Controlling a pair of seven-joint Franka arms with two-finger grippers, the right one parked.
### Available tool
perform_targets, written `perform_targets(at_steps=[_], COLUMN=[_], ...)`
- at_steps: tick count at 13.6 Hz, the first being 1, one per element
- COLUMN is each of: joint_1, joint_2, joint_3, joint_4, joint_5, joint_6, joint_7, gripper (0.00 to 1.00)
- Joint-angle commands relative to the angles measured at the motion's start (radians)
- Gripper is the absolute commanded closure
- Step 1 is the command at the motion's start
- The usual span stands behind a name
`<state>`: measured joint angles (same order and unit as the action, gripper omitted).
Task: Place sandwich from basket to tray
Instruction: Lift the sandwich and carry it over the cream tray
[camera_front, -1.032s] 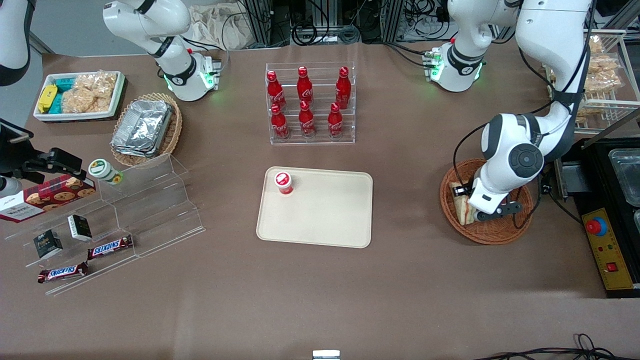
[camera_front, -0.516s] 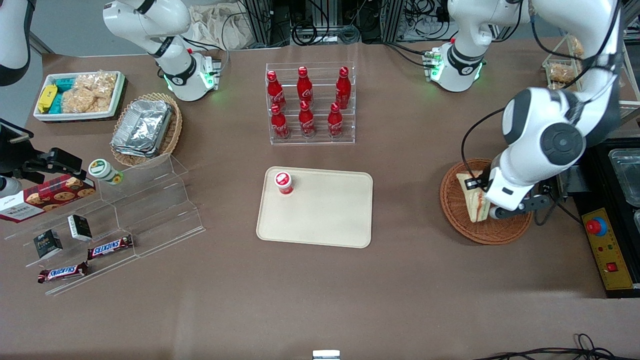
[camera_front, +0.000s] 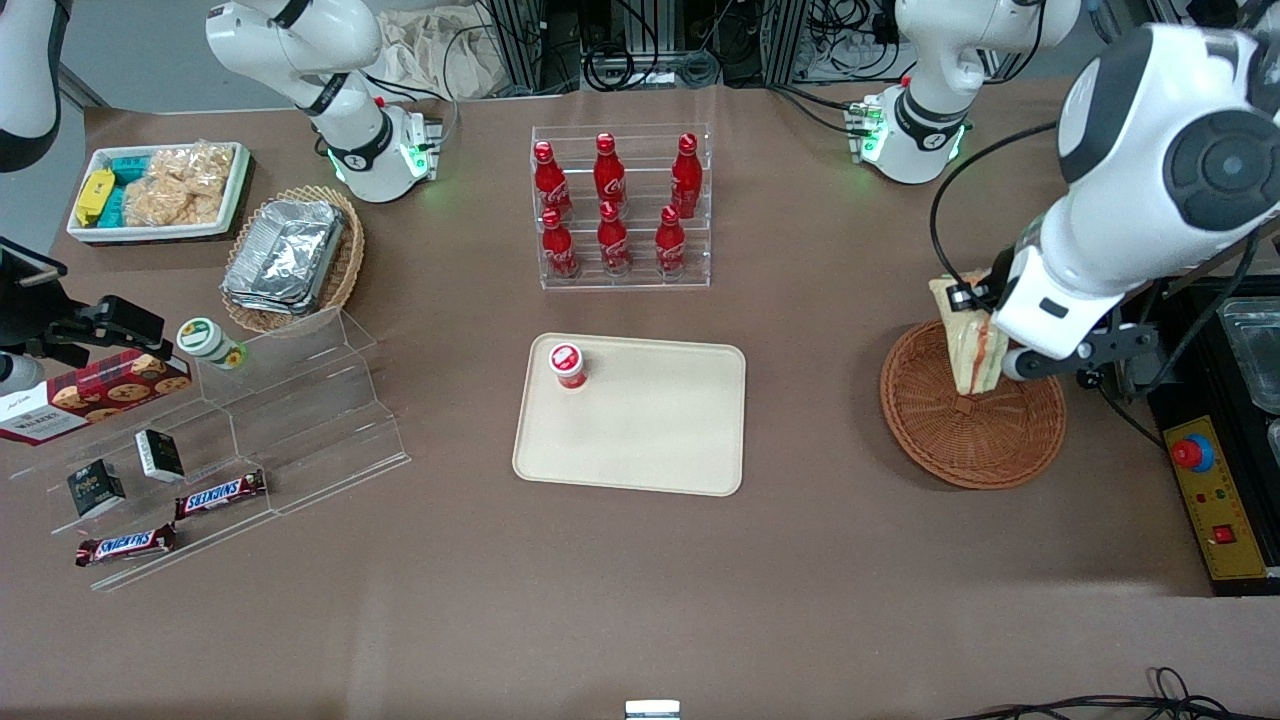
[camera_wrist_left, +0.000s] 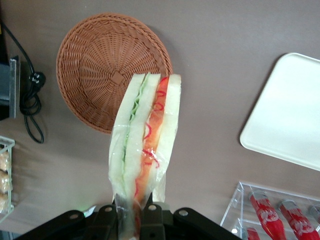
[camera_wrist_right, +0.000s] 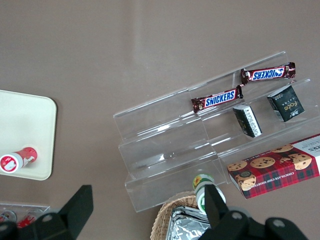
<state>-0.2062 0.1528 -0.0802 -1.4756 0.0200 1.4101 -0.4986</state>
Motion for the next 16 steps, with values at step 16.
perform_targets(at_steps=[16], joint_1=[-0.088], joint_2=[0.533], joint_3=[-0.405], joint_4=[0.084], joint_5=[0.261], joint_6=[0.467], joint_7=[-0.793], gripper=[0.94])
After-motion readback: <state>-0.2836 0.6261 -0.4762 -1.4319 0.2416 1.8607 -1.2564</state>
